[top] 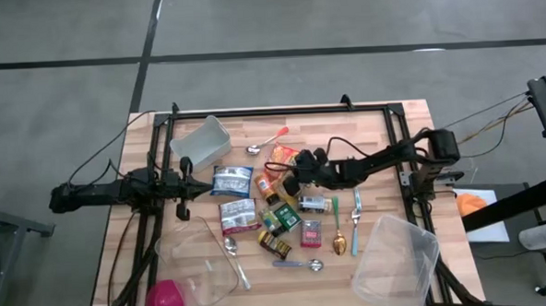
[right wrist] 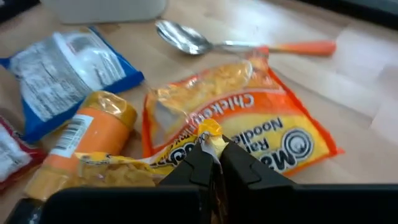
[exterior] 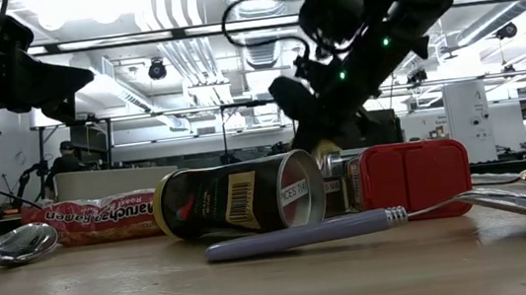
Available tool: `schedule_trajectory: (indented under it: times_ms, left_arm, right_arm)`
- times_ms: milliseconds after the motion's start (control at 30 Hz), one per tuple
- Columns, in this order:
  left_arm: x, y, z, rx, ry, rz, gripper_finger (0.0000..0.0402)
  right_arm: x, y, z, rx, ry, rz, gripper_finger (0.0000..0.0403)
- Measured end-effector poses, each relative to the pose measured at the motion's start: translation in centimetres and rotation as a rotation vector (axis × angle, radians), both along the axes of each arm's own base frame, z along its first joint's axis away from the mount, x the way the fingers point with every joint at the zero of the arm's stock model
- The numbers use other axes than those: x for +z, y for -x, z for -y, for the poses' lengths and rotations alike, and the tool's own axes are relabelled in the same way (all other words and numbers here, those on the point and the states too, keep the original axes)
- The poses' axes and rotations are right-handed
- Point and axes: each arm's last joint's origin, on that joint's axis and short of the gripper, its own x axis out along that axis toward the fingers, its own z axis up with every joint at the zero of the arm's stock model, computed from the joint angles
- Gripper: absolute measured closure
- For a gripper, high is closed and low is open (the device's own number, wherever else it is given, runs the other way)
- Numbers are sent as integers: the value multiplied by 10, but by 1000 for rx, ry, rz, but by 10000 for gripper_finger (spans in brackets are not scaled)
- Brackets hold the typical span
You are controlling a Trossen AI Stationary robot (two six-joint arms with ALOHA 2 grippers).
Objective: Pick & Place Food Item
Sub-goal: Put the yellow noodle pack into the transparent bin
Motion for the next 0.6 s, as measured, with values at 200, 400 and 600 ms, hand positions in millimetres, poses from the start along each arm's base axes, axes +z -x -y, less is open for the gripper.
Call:
schedule_trajectory:
  times_ms: [200,400,600]
  left_arm:
    - [0,0,0,0,0,0,402]
    - [0,0,0,0,0,0,402]
    - [0,0,0,0,0,0,402]
  right_arm:
    - [20,2,-14,60,57,43,395]
    - [38,0,-26,155,132,107,395]
    - [49,-7,-33,317,171,202,395]
